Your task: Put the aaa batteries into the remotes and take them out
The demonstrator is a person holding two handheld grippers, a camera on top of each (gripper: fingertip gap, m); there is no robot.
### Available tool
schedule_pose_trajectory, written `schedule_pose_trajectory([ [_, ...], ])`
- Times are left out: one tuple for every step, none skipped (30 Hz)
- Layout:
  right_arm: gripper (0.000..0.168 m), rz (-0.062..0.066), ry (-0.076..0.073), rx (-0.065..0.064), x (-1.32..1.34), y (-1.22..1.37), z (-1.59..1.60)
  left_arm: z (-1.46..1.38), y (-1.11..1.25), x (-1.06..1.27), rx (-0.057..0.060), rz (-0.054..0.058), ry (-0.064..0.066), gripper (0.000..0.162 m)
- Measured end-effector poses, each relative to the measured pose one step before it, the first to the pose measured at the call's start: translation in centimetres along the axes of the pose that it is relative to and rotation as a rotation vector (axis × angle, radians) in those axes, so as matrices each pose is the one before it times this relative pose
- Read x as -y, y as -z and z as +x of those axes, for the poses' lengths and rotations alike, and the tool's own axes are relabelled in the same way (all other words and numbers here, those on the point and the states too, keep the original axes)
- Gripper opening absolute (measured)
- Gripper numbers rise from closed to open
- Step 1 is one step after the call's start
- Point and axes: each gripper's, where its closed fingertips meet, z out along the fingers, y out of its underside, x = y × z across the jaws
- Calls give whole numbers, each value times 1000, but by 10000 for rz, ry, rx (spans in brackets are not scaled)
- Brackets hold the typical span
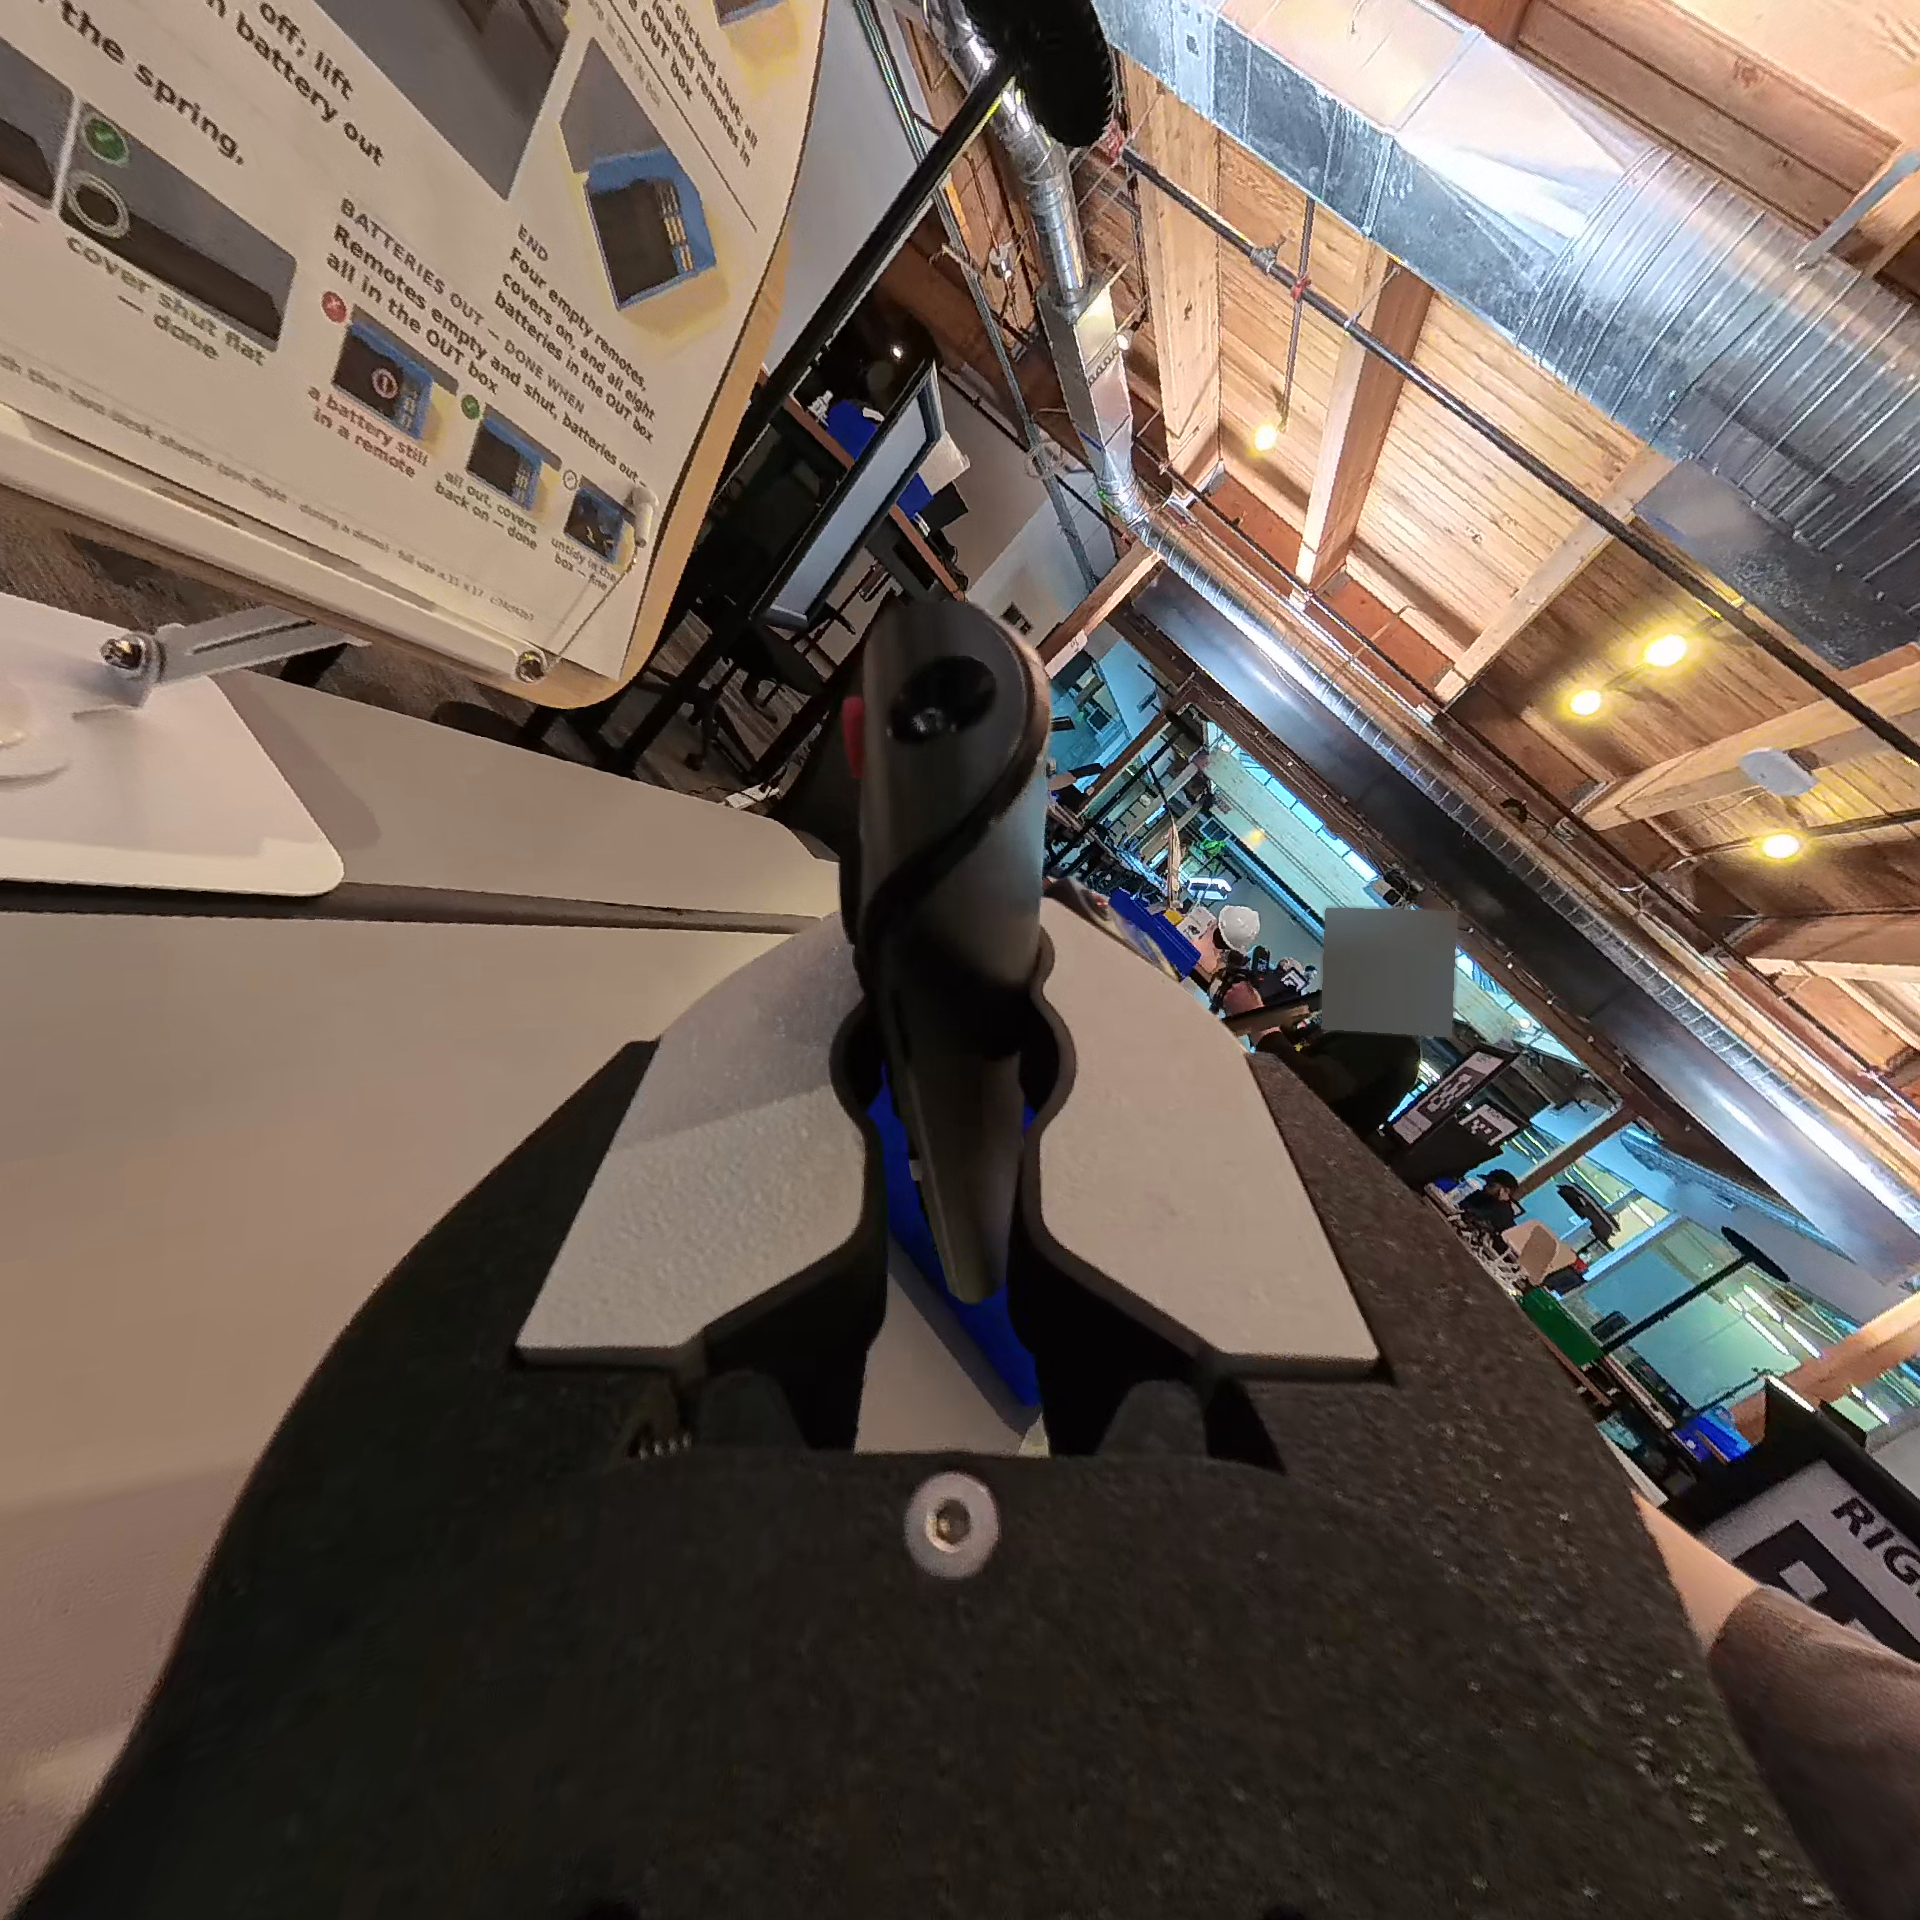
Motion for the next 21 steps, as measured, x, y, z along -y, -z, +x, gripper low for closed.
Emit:
schedule_pose_trajectory([
  [26, 341, -47, -270, 463, 545, 281, 12, 68, 128, -1, 31, -13, 22],
  [27, 373, -40, -405, 617, 827, 362, 34, 65, 116, -13, 20, -17, 22],
  [31, 491, -81, -448, 969, 1101, 316, 57, 29, 55, -15, -17, -49, 22],
  [34, 646, -146, -449, 1437, 1368, 177, 46, 15, 37, 7, -17, -65, 22],
  [35, 760, -209, -507, 1889, 1586, 19, 73, 30, 79, 24, 44, -75, 22],
  [37, 944, -219, -422, 2423, 1640, -422, 63, 21, 91, 52, 63, -102, 22],
  [40, 1126, -202, -259, 2910, 1501, -1057, 48, 15, 49, 75, 49, -138, 22],
  [40, 1126, -164, -175, 3038, 1111, -1647, 16, 11, 30, 92, 57, -163, 22],
  [41, 1002, 9, 41, 2787, 567, -2336, 25, 3, 7, 75, 27, -148, 22],
  [48, 791, 230, 303, 2299, -4, -2937, -2, -22, -61, 50, -20, -111, 22],
  [51, 543, 338, 300, 1747, -556, -2981, -27, -47, -160, 26, -69, -28, 22],
  [54, 406, 350, 219, 1300, -1037, -2826, -34, -47, -150, -10, -42, 67, 22],
  [60, 275, 273, 250, 878, -1432, -2701, -34, -64, -223, -32, -62, 93, 22],
  [64, 112, 149, 326, 447, -1714, -2540, -41, -121, -371, -26, -162, 104, 22],
  [69, 42, 37, 314, 145, -1874, -2175, -6, -148, -413, -32, -181, 78, 22],
  [73, -77, 18, 155, -147, -1853, -1526, 32, -157, -440, -27, -180, 24, 22],
  [77, -188, 112, -27, -367, -1610, -875, 7, -137, -369, -2, -121, 2, 22],
  [79, -141, 115, -111, -330, -1270, -417, -12, -95, -282, 21, -85, -4, 22],
  [78, -70, -44, -105, -255, -953, -199, 9, -53, -183, 8, -59, 6, 22],
  [78, 32, -207, -127, -110, -601, 10, 52, -3, -42, -37, -10, 46, 25],
  [75, 151, -239, -121, 43, -257, 116, 95, 25, 10, -63, -35, 44, 22],
])
